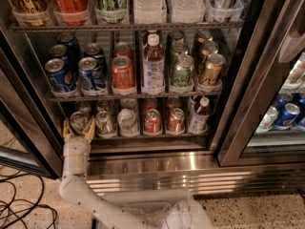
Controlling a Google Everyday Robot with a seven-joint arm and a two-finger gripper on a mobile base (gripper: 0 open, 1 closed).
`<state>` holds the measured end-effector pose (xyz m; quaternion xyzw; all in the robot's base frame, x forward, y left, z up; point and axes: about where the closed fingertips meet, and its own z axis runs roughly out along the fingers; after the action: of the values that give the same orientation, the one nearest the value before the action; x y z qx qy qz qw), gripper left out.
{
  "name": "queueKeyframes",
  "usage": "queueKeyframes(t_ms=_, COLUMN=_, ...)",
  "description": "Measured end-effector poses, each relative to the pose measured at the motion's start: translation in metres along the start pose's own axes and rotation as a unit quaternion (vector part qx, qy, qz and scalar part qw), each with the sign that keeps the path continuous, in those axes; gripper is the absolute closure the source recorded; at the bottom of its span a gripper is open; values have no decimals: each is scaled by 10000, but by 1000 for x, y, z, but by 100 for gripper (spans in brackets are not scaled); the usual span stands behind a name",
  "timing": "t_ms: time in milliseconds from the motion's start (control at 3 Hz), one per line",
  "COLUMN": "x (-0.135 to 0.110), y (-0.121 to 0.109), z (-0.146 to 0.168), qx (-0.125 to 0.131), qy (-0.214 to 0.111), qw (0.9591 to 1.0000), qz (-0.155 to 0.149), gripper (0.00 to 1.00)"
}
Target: Pick 7up can from bottom shelf of fridge
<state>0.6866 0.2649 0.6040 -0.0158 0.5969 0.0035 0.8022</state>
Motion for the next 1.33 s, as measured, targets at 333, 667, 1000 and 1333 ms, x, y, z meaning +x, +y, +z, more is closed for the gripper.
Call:
queueKeyframes(t_ms=333, x=9, y=-10, z=9, qx=85, qy=107, qw=9999, qz=-48, gripper=51)
queueKeyframes(t_ms=667, x=9, y=-14, z=9, qx=95, qy=135, qw=9998, qz=-65, gripper=74)
queueKeyframes(t_ms=1000, x=8, y=-19, z=4, qx=61, qy=146, qw=9998, qz=-98, gripper=96)
queueKeyframes(t_ms=1333, x=-19, y=-23, z=-11, qx=-120, qy=-49, qw=9999, qz=-69, gripper=100)
